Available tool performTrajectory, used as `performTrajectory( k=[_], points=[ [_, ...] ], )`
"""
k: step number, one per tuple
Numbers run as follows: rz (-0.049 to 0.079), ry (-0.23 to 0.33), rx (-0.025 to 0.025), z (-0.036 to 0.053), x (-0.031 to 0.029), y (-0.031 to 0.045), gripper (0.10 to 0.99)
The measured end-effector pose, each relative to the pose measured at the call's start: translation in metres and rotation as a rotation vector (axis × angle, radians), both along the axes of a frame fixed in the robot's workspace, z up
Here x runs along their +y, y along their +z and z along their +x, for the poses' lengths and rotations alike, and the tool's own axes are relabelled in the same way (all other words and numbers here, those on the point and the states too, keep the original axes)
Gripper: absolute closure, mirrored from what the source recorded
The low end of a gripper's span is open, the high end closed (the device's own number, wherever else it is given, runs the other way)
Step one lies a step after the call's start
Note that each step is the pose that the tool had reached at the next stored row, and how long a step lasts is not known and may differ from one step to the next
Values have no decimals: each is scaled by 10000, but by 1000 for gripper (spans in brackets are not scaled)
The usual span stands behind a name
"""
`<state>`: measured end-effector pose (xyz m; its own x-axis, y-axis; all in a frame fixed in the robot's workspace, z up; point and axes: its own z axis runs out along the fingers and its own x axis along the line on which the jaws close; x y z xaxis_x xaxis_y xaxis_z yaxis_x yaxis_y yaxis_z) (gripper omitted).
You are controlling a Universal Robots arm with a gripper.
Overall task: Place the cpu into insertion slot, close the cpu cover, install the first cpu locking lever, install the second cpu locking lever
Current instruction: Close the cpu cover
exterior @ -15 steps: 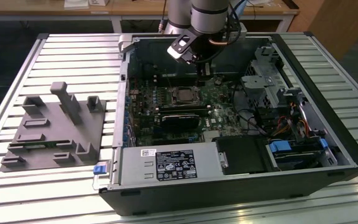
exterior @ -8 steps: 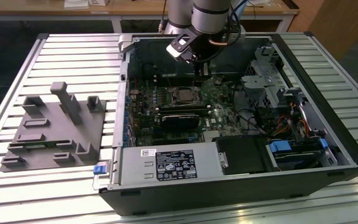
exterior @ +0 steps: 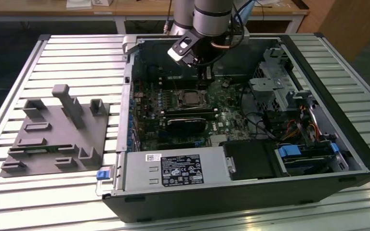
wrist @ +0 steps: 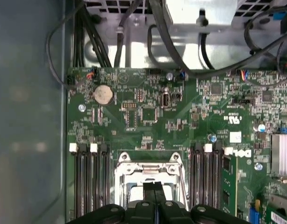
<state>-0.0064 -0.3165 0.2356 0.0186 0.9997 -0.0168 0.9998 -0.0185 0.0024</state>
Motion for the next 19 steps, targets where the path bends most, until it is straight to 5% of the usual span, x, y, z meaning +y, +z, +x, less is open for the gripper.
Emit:
performTrajectory(
  k=[11, 19],
  points=[
    [15, 215, -28, -119, -2, -90, 980],
    [12, 1481, -27, -123, -3, -104, 980]
  ],
)
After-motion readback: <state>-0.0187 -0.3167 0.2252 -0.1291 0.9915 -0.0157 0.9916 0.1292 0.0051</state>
